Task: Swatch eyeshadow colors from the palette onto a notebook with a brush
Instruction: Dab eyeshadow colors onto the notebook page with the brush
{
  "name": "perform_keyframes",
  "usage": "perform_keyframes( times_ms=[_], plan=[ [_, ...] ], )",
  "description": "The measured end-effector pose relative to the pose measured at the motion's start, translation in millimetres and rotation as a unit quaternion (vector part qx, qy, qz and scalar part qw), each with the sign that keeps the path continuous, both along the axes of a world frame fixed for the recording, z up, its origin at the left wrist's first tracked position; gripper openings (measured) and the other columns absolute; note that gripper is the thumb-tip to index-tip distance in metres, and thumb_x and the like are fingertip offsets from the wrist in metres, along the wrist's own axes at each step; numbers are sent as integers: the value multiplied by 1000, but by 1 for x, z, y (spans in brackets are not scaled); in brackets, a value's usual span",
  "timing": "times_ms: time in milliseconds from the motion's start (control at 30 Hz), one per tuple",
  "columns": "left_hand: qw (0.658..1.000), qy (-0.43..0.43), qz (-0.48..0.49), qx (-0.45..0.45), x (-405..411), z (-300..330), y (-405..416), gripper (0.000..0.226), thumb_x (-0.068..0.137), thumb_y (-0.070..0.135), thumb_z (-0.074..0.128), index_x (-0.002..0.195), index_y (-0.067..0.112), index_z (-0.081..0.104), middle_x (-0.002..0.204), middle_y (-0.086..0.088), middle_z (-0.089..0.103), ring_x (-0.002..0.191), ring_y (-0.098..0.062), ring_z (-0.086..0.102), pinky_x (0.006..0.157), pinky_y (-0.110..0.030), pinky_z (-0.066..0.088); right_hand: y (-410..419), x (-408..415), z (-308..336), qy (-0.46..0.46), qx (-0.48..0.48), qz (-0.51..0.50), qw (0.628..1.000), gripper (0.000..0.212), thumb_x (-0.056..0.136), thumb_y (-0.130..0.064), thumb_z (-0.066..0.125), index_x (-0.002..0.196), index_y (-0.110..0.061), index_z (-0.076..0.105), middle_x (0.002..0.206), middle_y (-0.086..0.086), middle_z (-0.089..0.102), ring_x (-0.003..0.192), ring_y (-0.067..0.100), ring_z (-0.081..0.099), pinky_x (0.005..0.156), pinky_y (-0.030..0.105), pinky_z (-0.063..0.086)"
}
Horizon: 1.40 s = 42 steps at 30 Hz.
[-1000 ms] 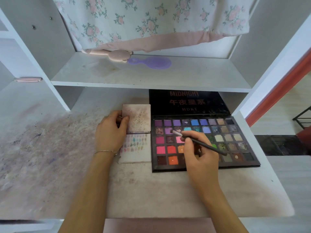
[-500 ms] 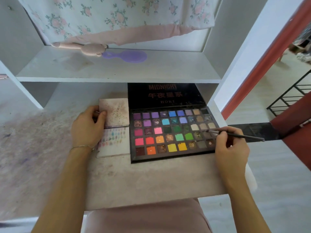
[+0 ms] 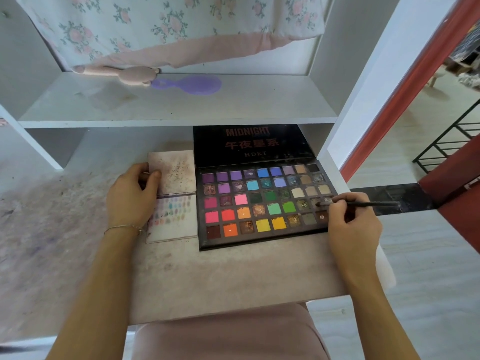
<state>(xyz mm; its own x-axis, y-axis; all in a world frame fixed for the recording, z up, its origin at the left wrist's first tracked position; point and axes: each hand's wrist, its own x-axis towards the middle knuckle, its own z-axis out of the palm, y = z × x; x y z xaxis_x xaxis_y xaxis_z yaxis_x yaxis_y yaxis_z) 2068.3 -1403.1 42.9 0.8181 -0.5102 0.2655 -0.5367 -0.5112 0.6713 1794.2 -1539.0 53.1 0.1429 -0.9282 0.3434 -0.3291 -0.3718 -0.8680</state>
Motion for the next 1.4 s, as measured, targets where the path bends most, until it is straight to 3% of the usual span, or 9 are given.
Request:
perform_keyframes(
  times_ms=[267, 567, 767, 867, 1033, 1167, 1300, 1400],
  plan=[
    [1000, -1, -3, 1, -1, 0, 0, 26, 92, 23, 50, 110, 6, 59, 97, -15, 66, 88, -34, 58, 77, -39, 45, 3, 0, 1, -6, -2, 8, 1000, 34, 86, -1, 49, 72, -32, 47, 62, -9, 54, 61, -11, 53, 51, 1, 40],
    [1000, 9, -7, -12, -1, -2, -1, 24, 92, 24, 50, 107, 8, 60, 86, -4, 61, 76, -21, 52, 68, -31, 38, 31, 26, 6, -44, 40, 146, 987, 34, 87, 1, 48, 75, -30, 52, 61, -1, 55, 58, -2, 54, 47, 10, 43],
    [1000, 15, -4, -12, 1, -4, 0, 24, 92, 26, 50, 106, 11, 60, 86, -1, 62, 75, -18, 53, 67, -27, 38, 60, 70, 6, -35, 40, 246, 968, 18, 82, -11, 49, 75, -27, 52, 70, -10, 59, 56, 2, 53, 49, 10, 41],
    [1000, 13, -4, -13, 3, -4, 0, 21, 91, 25, 51, 103, 11, 61, 85, -4, 63, 77, -22, 55, 67, -31, 42, 68, 91, 6, 1, 40, 274, 961, 24, 85, -7, 55, 76, -28, 51, 63, -3, 58, 58, 9, 55, 51, 23, 47],
    [1000, 11, -4, -12, 5, -5, 0, 20, 91, 25, 51, 101, 11, 61, 84, -5, 64, 78, -23, 56, 71, -34, 45, 74, 110, 3, 54, 5, 295, 954, 29, 84, -13, 57, 73, -38, 46, 62, -15, 52, 60, 5, 52, 54, 11, 37],
    [1000, 9, -5, -10, 6, -6, 0, 19, 91, 26, 50, 99, 12, 61, 83, -4, 63, 78, -22, 55, 71, -33, 45, 74, 110, 0, 67, 4, 291, 954, 30, 84, -13, 57, 73, -39, 45, 62, -15, 52, 60, 6, 51, 56, 18, 37],
    [1000, 9, -4, -7, 7, -7, 0, 18, 91, 26, 50, 97, 12, 60, 81, -4, 63, 79, -24, 55, 73, -36, 46, 75, 111, 1, 82, -3, 294, 952, 33, 84, -13, 58, 72, -40, 44, 61, -17, 51, 59, 5, 52, 54, 12, 38],
    [1000, 11, -2, -7, 7, -7, 0, 19, 91, 26, 50, 98, 13, 60, 81, -3, 62, 80, -23, 55, 73, -36, 46, 75, 111, 1, 103, -1, 297, 949, 29, 84, -15, 58, 74, -39, 44, 64, -14, 53, 64, 10, 54, 58, 23, 43]
  ],
)
